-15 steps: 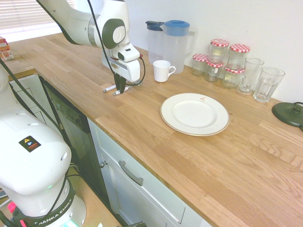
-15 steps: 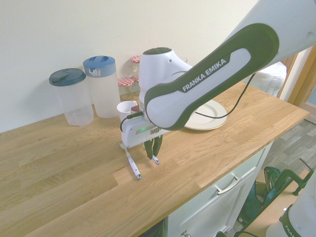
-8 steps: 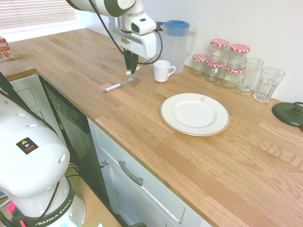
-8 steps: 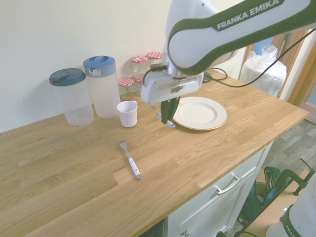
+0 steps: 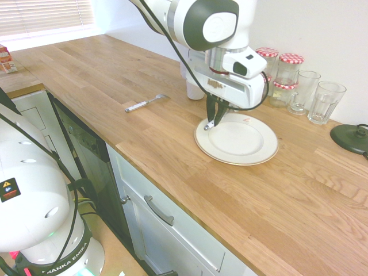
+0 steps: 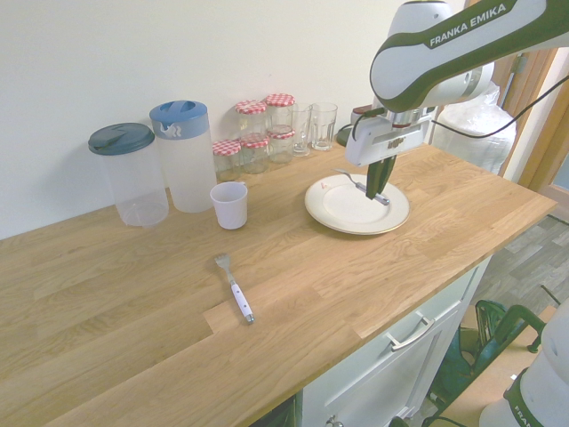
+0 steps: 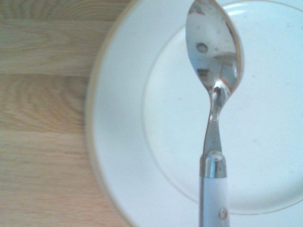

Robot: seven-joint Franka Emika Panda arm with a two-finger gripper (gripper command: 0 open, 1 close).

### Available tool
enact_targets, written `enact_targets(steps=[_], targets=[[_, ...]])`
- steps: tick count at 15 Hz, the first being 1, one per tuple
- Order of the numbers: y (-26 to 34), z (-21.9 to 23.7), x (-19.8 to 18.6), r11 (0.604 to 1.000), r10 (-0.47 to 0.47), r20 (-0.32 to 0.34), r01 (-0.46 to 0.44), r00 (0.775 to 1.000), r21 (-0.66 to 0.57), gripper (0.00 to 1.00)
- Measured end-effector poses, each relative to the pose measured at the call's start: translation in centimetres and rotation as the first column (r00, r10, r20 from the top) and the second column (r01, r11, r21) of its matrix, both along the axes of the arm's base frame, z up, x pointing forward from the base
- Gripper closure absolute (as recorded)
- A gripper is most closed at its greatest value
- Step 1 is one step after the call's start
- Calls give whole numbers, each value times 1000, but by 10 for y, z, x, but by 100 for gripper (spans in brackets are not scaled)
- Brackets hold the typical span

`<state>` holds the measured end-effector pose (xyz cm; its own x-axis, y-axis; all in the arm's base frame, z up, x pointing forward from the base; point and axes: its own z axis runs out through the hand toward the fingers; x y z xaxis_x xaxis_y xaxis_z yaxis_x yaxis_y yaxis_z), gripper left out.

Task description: Put the spoon into the plate

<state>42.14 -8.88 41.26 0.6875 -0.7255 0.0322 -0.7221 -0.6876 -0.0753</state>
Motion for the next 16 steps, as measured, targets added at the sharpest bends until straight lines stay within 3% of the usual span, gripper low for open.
enact_targets(steps=[4, 5, 16], targets=[[-37, -27, 11, 1000, -20, -10, 20, 1000, -8, 100], [-44, -30, 14, 1000, -21, -15, 21, 1000, -7, 0], [-43, -58, 30, 1000, 8, -58, -8, 998, -3, 0]])
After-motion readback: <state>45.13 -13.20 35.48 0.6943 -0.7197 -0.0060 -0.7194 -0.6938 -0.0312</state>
